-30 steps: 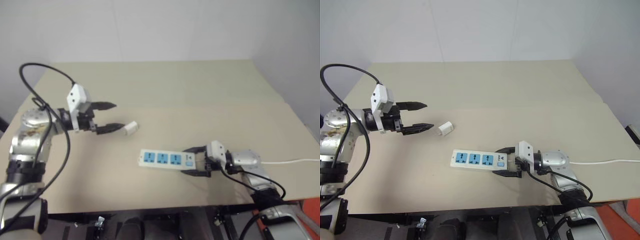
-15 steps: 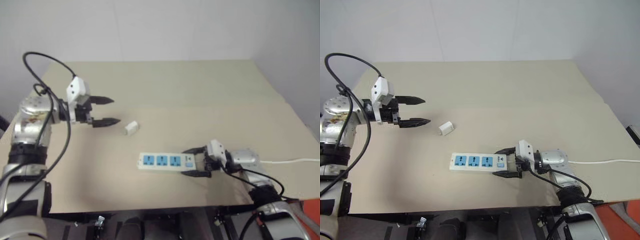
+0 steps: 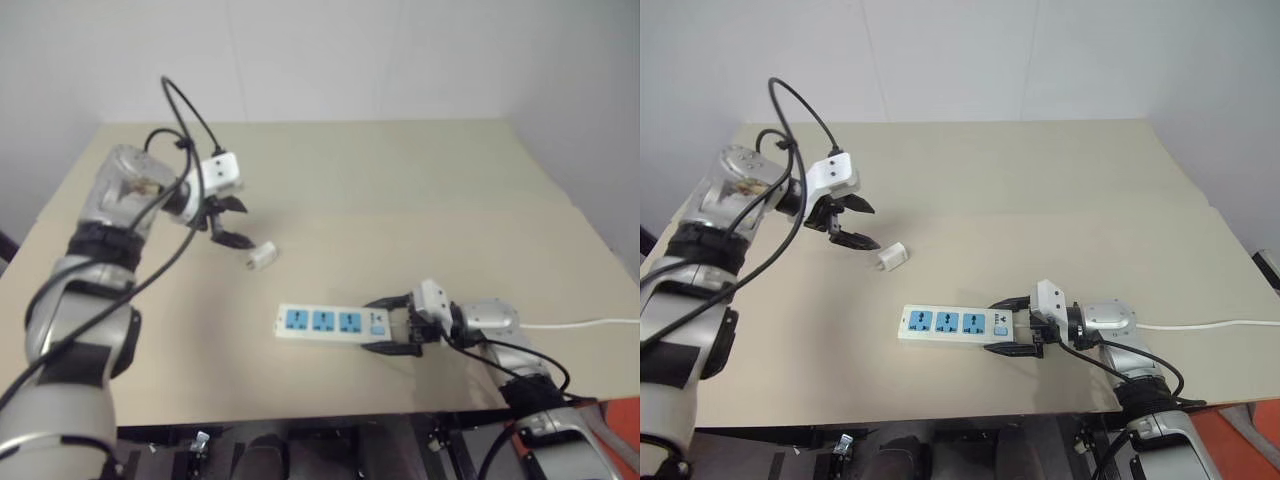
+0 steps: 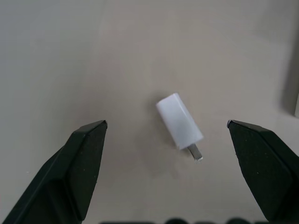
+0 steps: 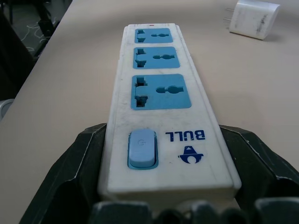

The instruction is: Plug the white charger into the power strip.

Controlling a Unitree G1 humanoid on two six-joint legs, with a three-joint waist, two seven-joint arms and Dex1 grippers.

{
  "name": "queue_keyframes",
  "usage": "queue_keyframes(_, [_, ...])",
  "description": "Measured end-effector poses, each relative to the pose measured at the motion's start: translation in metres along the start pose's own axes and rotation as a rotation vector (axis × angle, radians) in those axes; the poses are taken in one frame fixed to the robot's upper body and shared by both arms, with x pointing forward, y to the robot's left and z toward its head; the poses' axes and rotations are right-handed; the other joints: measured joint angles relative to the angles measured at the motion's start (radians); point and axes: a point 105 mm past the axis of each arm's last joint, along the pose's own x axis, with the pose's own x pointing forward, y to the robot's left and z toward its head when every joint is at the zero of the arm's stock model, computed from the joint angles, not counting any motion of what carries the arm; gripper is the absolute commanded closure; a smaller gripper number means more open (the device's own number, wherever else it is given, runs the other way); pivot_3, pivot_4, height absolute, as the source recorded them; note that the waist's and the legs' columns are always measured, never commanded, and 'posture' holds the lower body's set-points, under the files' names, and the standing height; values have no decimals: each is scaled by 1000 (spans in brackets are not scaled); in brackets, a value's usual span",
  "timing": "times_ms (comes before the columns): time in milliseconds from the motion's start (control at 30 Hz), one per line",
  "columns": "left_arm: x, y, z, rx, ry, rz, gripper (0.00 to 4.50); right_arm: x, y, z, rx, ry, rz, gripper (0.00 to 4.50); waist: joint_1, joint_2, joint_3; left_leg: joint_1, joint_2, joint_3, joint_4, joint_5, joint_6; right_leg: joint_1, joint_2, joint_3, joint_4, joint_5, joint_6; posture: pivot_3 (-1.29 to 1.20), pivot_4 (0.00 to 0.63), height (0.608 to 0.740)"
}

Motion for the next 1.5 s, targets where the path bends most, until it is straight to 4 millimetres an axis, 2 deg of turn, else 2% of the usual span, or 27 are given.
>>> queue_keyframes(200, [18,2,16,-191,121,15,0,0,3,0,15,9,-30,1073,1,-1,1,-1,0,0,0,0,0,0,0,-1,0,0,1,0,150,740])
queue_keyframes(333, [27,-2,26,-211,230,29,0,-1,3,1,15,14,-37,1073,1,-1,1,-1,-1,0,0,0,0,0,0,0,0,-1,1,0,150,740])
queue_keyframes(567, [50,-14,12,-214,429,42,0,-2,4,2,21,20,-41,1073,2,-2,2,-2,-1,-1,0,0,0,0,0,0,0,-1,1,0,150,740])
queue_keyframes(1000, [74,-17,12,-179,461,121,0,-1,6,3,29,12,-83,1073,2,-2,3,-3,-1,-1,1,0,0,-2,-1,-1,0,0,2,0,150,740])
queue_keyframes(1100, [76,-16,11,-178,463,133,591,-1,7,2,30,11,-94,1073,3,-2,3,-3,-1,-1,1,0,0,-2,-1,-1,0,0,2,0,150,740])
queue_keyframes(1433, [86,-23,0,-210,481,126,3464,-1,9,2,32,9,-107,1073,3,-2,3,-3,-1,0,1,0,0,-2,-1,-1,0,0,2,0,150,740])
queue_keyframes(1500, [86,-23,0,-213,483,126,3470,-1,9,2,32,9,-108,1073,3,-2,3,-3,-1,0,1,0,0,-2,-1,-1,0,0,2,0,150,740])
